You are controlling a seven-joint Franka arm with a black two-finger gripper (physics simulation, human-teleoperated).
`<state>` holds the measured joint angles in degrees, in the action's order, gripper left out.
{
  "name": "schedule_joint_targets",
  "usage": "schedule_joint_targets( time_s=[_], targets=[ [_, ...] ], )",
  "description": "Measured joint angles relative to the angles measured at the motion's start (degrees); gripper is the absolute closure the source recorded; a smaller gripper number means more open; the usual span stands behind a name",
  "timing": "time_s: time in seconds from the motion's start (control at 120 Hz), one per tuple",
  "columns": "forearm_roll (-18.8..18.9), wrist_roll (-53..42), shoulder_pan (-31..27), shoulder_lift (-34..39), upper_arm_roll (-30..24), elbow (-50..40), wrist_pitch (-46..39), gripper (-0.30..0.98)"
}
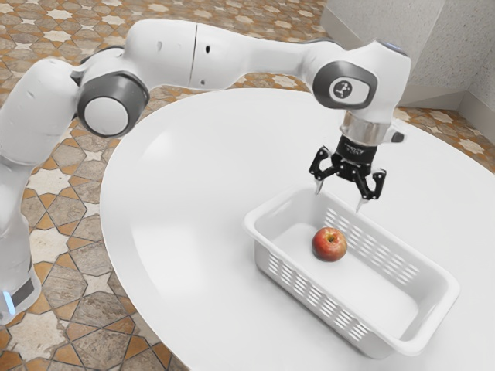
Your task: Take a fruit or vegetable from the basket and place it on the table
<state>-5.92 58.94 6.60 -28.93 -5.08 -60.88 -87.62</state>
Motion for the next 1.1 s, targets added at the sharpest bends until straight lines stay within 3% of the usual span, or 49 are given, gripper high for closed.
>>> schedule_joint_targets(
  time_s=[0.308, 0.6, 1.1],
  targets=[
    [3.2, 4.8, 0.0, -2.7, -0.3, 2.5, 5.0, 0.0],
    [8.7, 9.6, 3.4, -5.2, -0.3, 0.7, 0.4, 0.0],
    [9.2, 14.7, 3.6, -5.1, -0.3, -3.3, -3.1, 0.0]
  ],
)
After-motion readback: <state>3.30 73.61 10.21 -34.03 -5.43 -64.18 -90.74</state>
